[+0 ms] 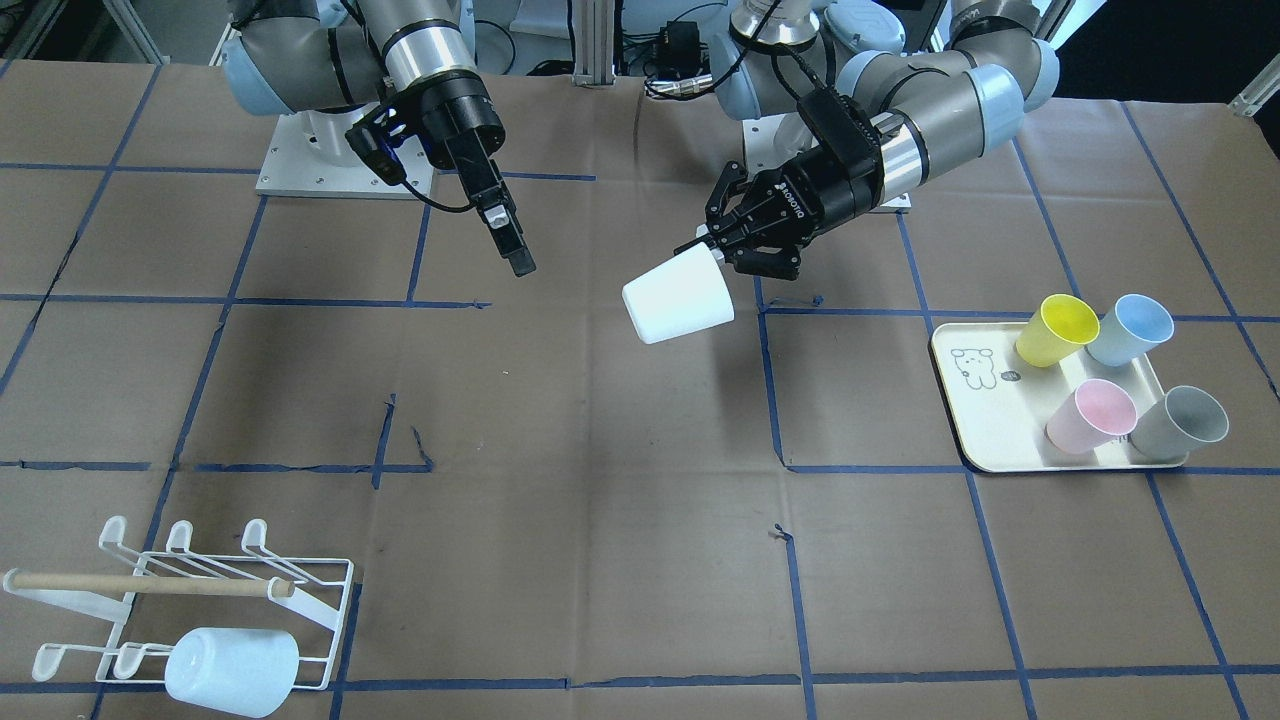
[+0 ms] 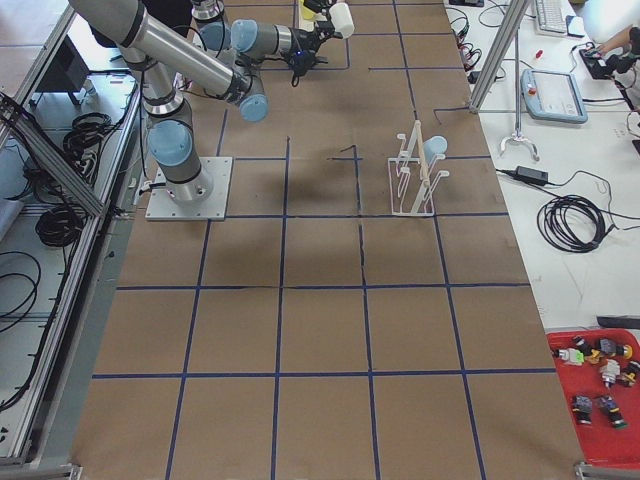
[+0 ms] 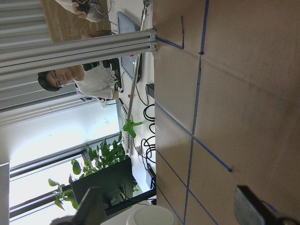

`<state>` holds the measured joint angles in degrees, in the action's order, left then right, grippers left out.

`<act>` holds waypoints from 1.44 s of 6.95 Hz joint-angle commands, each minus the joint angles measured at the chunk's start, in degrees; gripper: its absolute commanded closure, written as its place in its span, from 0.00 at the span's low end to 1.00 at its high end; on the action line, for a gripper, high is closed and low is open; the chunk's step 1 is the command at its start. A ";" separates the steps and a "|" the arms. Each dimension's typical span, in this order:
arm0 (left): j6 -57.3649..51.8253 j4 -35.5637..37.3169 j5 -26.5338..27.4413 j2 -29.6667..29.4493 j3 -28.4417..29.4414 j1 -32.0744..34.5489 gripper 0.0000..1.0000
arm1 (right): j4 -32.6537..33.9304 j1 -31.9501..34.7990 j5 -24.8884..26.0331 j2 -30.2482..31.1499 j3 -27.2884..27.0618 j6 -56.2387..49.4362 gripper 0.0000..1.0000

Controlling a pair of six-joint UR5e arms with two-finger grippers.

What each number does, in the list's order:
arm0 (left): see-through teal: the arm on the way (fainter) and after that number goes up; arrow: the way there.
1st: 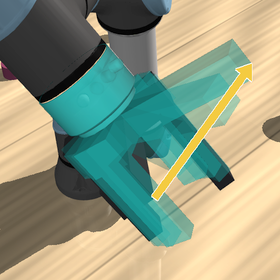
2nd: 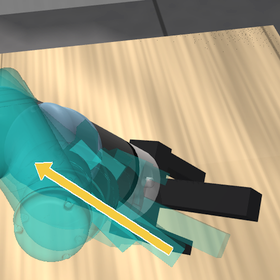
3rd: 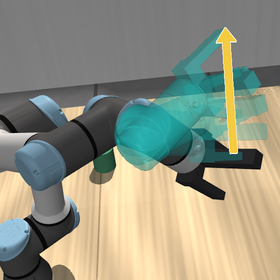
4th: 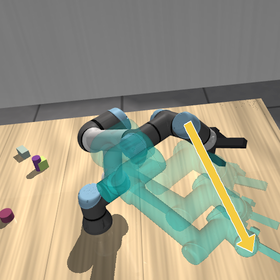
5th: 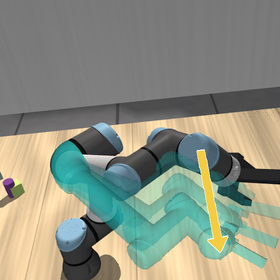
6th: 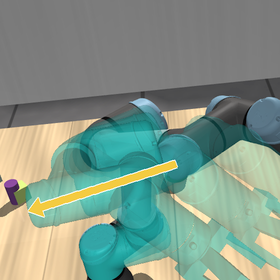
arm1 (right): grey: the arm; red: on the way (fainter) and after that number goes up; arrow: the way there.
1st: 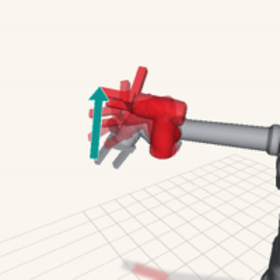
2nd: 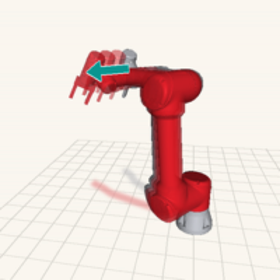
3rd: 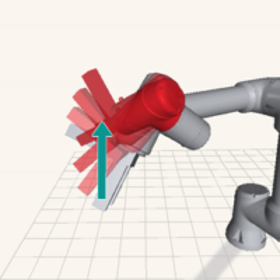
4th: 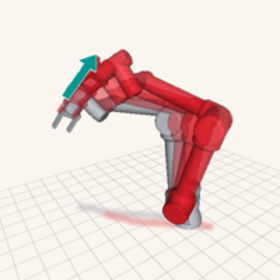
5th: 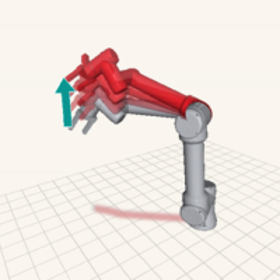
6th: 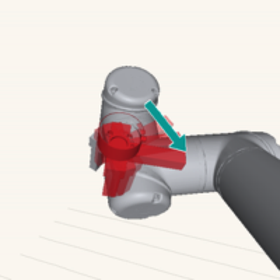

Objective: Transfer IKEA cup to right arm and place on rack

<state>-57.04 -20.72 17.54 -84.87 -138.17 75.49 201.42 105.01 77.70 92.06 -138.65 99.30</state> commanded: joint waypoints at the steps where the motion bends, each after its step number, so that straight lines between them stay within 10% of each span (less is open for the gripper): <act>1: 2.11 2.00 0.47 -0.12 -0.08 2.28 1.00 | -4.26 2.29 0.00 -0.04 1.79 3.52 0.00; 10: 3.08 2.09 0.48 0.06 0.01 3.09 1.00 | -10.52 6.96 0.09 -6.80 12.69 8.19 0.00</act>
<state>-53.97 -18.63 18.02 -84.86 -138.17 78.57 190.93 111.83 77.75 85.95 -126.92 107.40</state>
